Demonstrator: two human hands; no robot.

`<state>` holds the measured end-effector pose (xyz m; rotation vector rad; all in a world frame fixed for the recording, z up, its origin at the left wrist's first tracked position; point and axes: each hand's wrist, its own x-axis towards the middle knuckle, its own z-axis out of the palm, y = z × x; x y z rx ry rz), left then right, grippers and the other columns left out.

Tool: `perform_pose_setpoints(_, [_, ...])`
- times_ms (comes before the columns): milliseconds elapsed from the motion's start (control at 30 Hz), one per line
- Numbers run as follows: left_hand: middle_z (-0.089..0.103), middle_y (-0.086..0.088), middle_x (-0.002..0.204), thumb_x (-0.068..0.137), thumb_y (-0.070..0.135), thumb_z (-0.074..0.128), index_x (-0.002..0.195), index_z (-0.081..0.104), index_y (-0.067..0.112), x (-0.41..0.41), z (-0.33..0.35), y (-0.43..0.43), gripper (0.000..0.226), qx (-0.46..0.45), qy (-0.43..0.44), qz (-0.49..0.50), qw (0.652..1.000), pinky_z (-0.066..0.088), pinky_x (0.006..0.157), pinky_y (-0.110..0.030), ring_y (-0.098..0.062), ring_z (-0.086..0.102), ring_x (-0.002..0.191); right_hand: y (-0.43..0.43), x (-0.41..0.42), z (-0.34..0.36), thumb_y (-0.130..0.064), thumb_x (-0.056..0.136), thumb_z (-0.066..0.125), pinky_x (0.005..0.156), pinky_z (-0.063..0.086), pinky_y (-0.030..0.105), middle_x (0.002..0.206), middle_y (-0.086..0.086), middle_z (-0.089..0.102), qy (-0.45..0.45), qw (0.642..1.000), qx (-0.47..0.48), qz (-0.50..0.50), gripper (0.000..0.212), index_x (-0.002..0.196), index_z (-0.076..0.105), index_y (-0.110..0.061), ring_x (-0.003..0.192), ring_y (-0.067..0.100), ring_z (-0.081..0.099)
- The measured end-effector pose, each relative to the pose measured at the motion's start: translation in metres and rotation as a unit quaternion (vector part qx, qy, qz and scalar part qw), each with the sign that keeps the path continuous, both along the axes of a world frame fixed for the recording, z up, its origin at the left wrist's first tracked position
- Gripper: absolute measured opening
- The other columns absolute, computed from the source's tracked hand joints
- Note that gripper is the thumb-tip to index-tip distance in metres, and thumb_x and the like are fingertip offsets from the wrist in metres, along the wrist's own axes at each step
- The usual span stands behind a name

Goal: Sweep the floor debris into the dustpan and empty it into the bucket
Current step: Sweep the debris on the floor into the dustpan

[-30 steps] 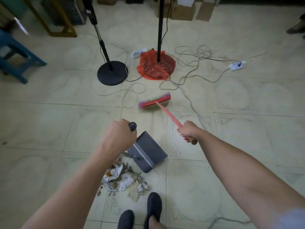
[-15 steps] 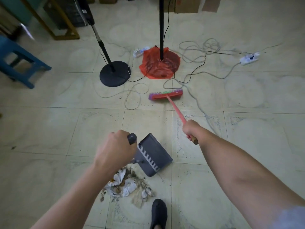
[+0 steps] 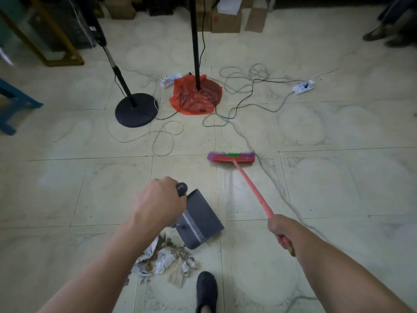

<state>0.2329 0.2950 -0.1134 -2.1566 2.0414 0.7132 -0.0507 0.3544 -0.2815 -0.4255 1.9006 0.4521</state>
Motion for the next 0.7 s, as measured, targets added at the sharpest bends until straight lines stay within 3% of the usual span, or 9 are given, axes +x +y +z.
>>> perform_pose_setpoints(133, [0.037,-0.004,0.05,0.094,0.02,0.049,0.055,0.033,0.013,0.01,0.009,0.02,0.042,-0.012,0.009,-0.009,1.0,0.025,0.042,-0.023,-0.018,0.031,0.04,0.045,0.011,0.022,-0.028,0.1,0.029,0.033,0.026,0.008,0.033,0.005,0.035,0.026,0.999,0.016,-0.009,0.026,0.095,0.042,-0.006,0.019,0.012,0.023])
perform_pose_setpoints(267, [0.042,-0.006,0.052,0.094,0.021,0.047,0.057,0.037,0.011,0.025,0.018,0.034,0.039,-0.013,0.003,-0.028,0.999,0.027,0.042,-0.023,-0.019,0.04,0.044,0.078,0.031,0.034,-0.025,0.1,0.025,0.035,0.024,0.007,0.028,0.005,0.034,0.024,0.999,0.03,0.015,0.034,0.096,0.048,-0.001,0.02,0.012,0.023])
perform_pose_setpoints(400, [0.047,-0.006,0.053,0.094,0.024,0.046,0.059,0.041,0.012,0.047,0.025,0.054,0.037,-0.021,-0.004,-0.053,0.998,0.028,0.041,-0.023,-0.018,0.044,0.044,0.105,0.067,0.04,-0.025,0.1,0.028,0.032,0.023,0.011,0.029,0.007,0.038,0.029,0.998,0.044,0.031,0.032,0.114,0.049,-0.004,0.02,0.011,0.027])
perform_pose_setpoints(500, [0.047,-0.006,0.053,0.094,0.023,0.046,0.06,0.042,0.011,0.071,0.029,0.072,0.037,-0.02,0.011,-0.053,0.998,0.028,0.04,-0.023,-0.018,0.045,0.044,0.128,0.1,0.046,-0.024,0.101,0.031,0.034,0.027,0.015,0.043,0.005,0.041,0.035,0.998,0.05,0.012,0.022,0.101,0.05,-0.012,0.028,0.01,0.028])
perform_pose_setpoints(567, [0.048,-0.007,0.054,0.095,0.022,0.046,0.061,0.044,0.01,0.095,0.033,0.084,0.036,-0.019,0.02,-0.049,0.998,0.029,0.04,-0.023,-0.019,0.046,0.044,0.145,0.128,0.05,-0.022,0.101,0.033,0.037,0.028,0.018,0.052,0.003,0.04,0.038,0.997,0.065,-0.008,0.028,0.089,0.048,-0.002,0.034,0.009,0.029])
perform_pose_setpoints(700, [0.046,-0.006,0.052,0.095,0.024,0.044,0.062,0.043,0.01,0.145,0.038,0.113,0.037,-0.02,0.026,-0.041,0.999,0.028,0.04,-0.022,-0.019,0.043,0.042,0.175,0.181,0.063,-0.02,0.102,0.032,0.034,0.025,0.016,0.047,0.004,0.041,0.033,0.996,0.083,0.002,0.041,0.069,0.046,-0.002,0.027,0.008,0.027])
